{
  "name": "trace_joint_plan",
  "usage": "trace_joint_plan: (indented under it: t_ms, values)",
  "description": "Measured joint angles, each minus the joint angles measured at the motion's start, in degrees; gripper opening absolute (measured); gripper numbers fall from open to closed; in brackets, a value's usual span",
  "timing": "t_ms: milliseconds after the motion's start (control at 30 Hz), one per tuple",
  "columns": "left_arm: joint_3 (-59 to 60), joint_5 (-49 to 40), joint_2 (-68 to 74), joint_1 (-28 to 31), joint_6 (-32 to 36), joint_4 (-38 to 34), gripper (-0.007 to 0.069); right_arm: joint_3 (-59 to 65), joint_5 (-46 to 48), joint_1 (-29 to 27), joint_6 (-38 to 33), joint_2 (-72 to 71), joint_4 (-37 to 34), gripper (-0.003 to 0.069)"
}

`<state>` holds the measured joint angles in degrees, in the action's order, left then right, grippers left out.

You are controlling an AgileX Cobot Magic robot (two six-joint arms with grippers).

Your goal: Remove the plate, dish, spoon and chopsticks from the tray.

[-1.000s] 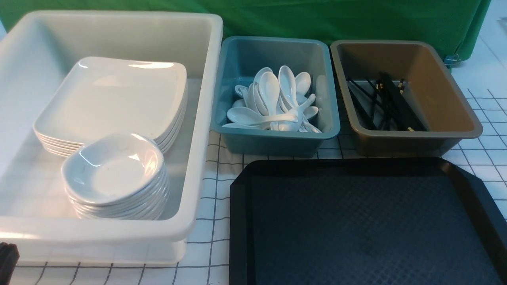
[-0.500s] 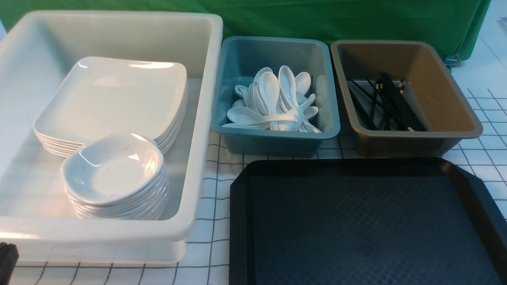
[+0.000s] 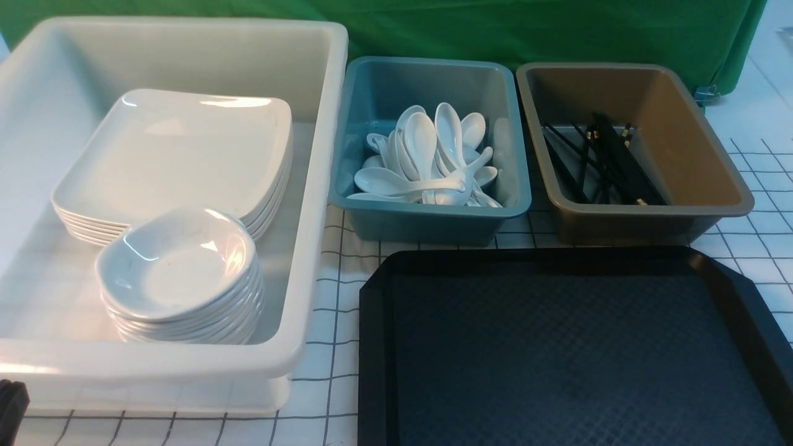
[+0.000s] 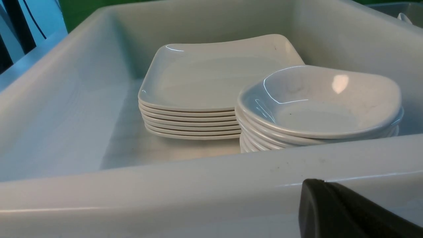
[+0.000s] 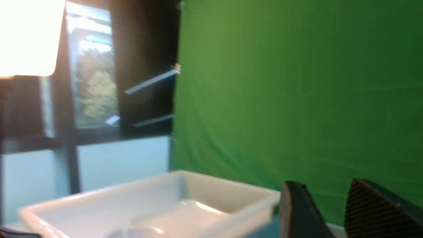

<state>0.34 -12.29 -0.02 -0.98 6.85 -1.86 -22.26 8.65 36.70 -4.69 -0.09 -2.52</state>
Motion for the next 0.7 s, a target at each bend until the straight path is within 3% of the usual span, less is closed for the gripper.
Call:
trace_joint_plan:
  t_ms: [200,333,500,700]
  values:
    - [0.0,0.0,0.0,0.0,0.0,0.0,0.0004,4.4,3.43,-16.68,-1.65,0.05,0.0,0.0239]
    - [0.0,0.0,0.0,0.0,0.0,0.0,0.0004,14.41,4.06,-30.78,-2.74,0.12,0.0,0.0239]
    - [0.0,-0.06,0.0,0.0,0.0,0.0,0.0004,22.38,5.55,-37.18,-2.96,0.17,0.0,0.0239]
    - [0.0,-0.06,0.0,0.0,0.0,0.05,0.0004,22.65,5.63,-38.29,-2.6,0.17,-0.1,0.0239]
